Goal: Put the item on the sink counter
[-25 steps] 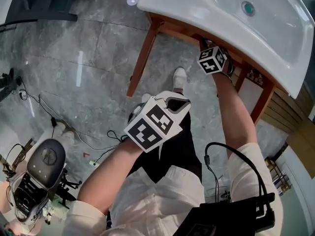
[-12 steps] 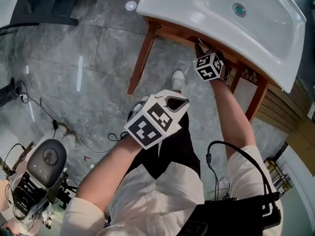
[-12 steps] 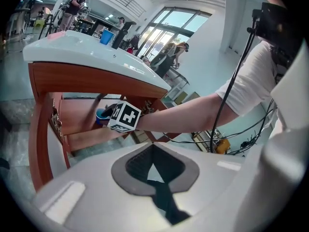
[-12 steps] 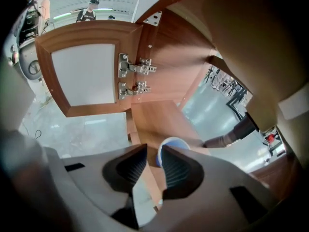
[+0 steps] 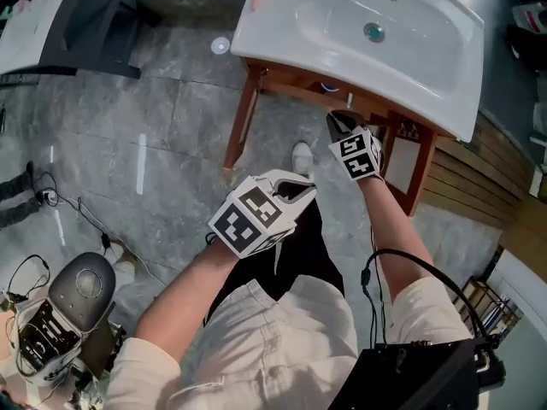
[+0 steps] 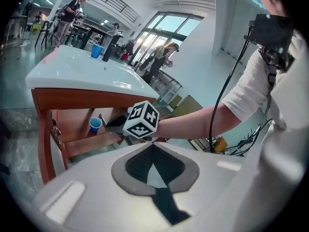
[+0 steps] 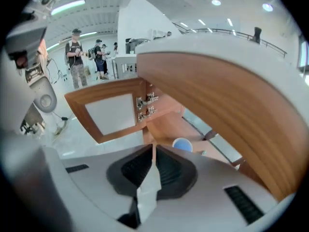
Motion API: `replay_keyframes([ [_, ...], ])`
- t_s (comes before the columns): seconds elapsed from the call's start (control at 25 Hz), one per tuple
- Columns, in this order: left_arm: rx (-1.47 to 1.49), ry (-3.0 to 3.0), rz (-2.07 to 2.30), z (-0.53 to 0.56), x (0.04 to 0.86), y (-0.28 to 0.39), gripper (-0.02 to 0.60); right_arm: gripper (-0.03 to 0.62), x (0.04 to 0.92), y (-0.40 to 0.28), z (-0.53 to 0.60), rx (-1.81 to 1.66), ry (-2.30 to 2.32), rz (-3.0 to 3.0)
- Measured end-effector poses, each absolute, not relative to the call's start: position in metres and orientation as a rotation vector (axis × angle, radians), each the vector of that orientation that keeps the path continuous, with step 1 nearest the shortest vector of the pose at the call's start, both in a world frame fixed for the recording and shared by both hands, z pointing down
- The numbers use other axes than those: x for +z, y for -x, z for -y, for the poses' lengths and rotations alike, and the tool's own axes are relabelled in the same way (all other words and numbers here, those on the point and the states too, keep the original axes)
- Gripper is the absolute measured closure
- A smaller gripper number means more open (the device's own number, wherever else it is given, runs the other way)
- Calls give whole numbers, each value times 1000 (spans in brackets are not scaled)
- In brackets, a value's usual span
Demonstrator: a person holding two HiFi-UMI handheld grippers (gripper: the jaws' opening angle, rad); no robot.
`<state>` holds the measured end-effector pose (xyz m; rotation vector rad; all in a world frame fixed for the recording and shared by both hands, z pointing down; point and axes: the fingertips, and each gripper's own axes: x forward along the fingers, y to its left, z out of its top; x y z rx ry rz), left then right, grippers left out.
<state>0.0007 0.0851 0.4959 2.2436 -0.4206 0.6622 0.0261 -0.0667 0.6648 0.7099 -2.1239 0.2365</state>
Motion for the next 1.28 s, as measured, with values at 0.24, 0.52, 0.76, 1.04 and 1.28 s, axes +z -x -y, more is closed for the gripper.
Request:
replay_keyframes([
  [0.24, 673, -2310, 386, -109, 469, -28, 577, 588, 603, -52, 19, 477, -785, 2178],
  [0.52, 669, -2363, 334, -123, 445, -21, 577, 588, 534, -53, -16, 629, -850, 2239],
  [0.76, 680, -2402, 334, -135, 419, -21, 577, 588, 464, -78, -36, 631, -969, 2304],
  [1.04, 695, -2425, 336, -150, 406, -21, 577, 588, 419, -90, -68, 615, -1021, 2348],
  [1.28, 702, -2427, 355, -163, 405, -18, 577, 589, 408, -89, -92, 603, -1020, 2376],
])
